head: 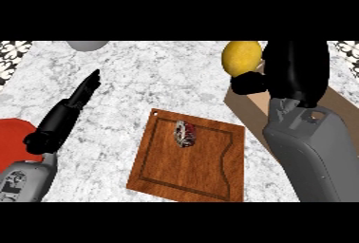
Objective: Pick the lemon from the cutting board and place it in the cardboard box
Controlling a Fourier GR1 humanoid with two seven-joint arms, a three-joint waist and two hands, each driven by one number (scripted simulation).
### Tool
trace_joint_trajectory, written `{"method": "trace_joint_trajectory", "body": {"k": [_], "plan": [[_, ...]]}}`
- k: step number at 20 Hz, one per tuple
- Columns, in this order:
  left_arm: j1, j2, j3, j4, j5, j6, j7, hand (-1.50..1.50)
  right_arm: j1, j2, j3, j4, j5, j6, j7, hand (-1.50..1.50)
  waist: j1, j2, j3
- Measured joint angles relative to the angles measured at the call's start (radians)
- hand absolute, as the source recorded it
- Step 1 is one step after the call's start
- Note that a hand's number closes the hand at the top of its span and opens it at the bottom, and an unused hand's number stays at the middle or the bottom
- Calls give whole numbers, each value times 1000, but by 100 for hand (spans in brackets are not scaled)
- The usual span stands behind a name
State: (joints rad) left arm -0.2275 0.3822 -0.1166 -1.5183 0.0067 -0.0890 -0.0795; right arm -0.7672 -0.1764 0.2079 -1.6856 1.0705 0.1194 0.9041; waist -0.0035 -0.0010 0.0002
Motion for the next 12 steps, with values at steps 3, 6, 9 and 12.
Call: {"method": "trace_joint_trajectory", "body": {"k": [3,6,9,12], "plan": [[-5,-2,6,-16,1,-8,14,0,31,-81,-68,22,-38,42,-63,150,0,0,0],[3,-13,3,-19,-7,-5,14,0,65,-146,-132,56,-105,117,-119,150,-1,0,0],[8,-5,15,-22,-2,-17,16,0,114,-181,-180,93,-182,206,-150,150,-2,0,0],[4,-3,25,-20,-6,-24,13,0,142,-213,-226,135,-243,270,-193,150,0,1,0]]}}
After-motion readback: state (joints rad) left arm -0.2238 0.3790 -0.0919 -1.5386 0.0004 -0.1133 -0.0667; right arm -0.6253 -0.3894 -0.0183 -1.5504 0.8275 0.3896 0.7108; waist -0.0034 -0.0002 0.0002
